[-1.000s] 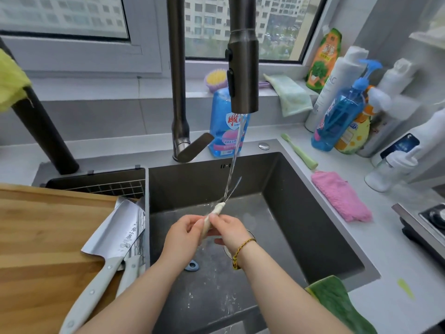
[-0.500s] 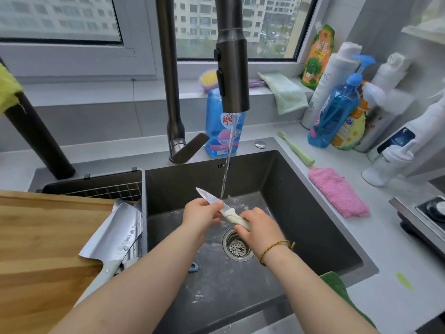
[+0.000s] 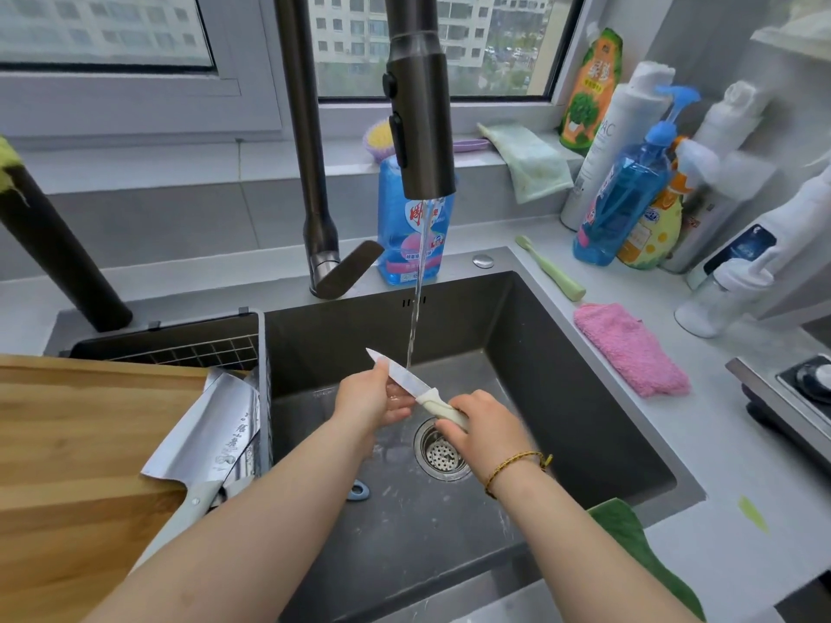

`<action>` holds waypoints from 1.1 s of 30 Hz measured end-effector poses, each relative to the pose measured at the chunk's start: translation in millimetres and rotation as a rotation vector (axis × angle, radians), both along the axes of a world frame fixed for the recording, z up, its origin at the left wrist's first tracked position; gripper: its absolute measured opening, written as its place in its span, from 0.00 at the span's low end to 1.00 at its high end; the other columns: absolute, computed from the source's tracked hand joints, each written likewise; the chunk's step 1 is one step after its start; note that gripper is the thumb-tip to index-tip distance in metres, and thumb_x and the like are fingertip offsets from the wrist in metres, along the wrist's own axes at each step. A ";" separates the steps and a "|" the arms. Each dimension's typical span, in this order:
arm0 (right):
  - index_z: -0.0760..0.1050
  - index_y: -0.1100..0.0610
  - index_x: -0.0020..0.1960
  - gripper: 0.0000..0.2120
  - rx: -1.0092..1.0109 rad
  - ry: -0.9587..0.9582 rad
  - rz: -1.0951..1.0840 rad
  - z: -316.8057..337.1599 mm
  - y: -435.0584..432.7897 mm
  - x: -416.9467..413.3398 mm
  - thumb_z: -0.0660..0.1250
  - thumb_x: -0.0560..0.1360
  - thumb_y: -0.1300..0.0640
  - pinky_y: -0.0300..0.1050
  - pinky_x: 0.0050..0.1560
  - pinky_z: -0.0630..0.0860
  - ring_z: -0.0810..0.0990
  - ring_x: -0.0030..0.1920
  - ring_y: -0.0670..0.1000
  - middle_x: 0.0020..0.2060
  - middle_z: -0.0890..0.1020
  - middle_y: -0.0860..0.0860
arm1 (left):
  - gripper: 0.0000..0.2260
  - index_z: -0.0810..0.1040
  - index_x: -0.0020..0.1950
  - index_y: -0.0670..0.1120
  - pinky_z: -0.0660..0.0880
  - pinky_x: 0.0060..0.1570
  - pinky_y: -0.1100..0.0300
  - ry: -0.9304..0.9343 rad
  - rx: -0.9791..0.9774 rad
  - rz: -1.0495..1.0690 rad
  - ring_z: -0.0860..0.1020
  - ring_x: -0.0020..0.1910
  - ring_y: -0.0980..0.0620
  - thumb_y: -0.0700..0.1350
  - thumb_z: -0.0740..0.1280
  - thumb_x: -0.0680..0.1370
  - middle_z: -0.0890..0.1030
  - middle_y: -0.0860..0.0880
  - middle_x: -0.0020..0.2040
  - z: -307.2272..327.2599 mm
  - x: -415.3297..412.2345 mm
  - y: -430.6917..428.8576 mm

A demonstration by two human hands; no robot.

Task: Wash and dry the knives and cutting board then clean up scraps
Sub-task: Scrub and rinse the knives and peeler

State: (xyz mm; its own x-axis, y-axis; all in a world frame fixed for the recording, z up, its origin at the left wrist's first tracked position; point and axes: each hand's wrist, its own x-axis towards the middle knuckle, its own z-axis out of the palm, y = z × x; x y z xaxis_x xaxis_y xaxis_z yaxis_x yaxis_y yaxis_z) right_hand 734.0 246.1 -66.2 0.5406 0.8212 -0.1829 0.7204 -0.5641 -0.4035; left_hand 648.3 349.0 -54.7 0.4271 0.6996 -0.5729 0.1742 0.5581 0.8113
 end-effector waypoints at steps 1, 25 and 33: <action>0.72 0.55 0.62 0.16 0.015 0.024 -0.012 -1.5 0.3 -0.2 0.60 0.78 0.50 0.41 0.53 0.68 0.74 0.57 0.53 0.57 0.74 0.53 | 0.16 0.73 0.41 0.42 0.76 0.30 0.66 0.008 -0.002 -0.027 0.78 0.35 0.53 0.48 0.53 0.82 0.78 0.46 0.37 -0.1 -2.0 -1.3; 0.75 0.57 0.40 0.12 0.276 1.342 -0.414 1.0 69.0 -110.8 0.58 0.79 0.56 0.44 0.34 0.72 0.75 0.33 0.52 0.36 0.78 0.56 | 0.06 0.77 0.47 0.44 0.77 0.44 0.59 0.098 0.236 0.169 0.79 0.41 0.51 0.35 0.68 0.73 0.80 0.48 0.40 -12.8 -111.8 -21.1; 0.75 0.55 0.51 0.12 0.123 1.107 -0.318 -10.2 84.7 -135.3 0.55 0.80 0.52 0.36 0.34 0.66 0.72 0.39 0.46 0.41 0.77 0.48 | 0.11 0.75 0.36 0.48 0.67 0.32 0.68 0.398 0.434 0.243 0.72 0.34 0.52 0.33 0.68 0.71 0.73 0.52 0.32 -18.8 -172.9 10.8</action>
State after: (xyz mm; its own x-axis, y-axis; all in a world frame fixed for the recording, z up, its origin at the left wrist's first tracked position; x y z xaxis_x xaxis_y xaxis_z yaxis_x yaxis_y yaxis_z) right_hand 598.7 330.7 -76.4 0.3197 0.7221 -0.6134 -0.2284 -0.5696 -0.7896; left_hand 475.4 359.8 -73.5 0.0393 0.9539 -0.2977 0.4186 0.2548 0.8717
